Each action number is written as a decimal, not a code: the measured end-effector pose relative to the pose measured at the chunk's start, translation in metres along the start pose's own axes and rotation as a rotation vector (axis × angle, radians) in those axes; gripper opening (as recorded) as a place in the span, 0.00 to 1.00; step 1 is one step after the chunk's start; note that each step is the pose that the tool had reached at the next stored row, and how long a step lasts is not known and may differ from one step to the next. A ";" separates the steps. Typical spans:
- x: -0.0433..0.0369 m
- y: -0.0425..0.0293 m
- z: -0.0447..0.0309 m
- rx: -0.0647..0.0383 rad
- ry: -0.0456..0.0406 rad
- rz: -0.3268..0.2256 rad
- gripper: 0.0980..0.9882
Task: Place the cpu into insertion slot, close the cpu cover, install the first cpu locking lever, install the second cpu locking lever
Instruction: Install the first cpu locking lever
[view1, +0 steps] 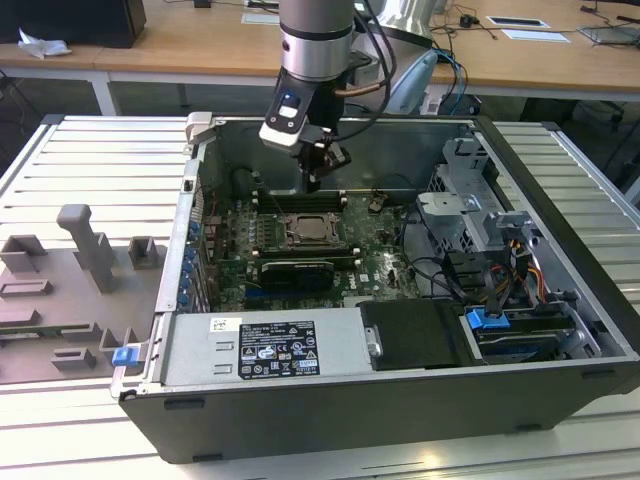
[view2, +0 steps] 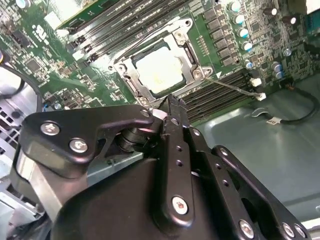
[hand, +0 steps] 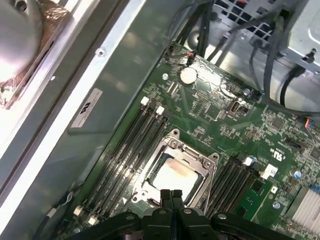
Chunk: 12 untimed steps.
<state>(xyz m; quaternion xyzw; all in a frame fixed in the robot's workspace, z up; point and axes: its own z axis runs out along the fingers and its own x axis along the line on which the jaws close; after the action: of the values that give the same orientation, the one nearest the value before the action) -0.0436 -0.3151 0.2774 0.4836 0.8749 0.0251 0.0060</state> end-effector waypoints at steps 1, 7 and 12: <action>0.0000 0.0000 0.0000 0.000 0.0006 -0.014 0.01; 0.0000 0.0000 0.0000 0.001 0.0045 -0.092 0.01; 0.0000 0.0000 0.0000 0.002 0.0077 -0.154 0.01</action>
<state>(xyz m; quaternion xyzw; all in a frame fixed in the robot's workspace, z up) -0.0436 -0.3151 0.2774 0.4145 0.9097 0.0256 0.0040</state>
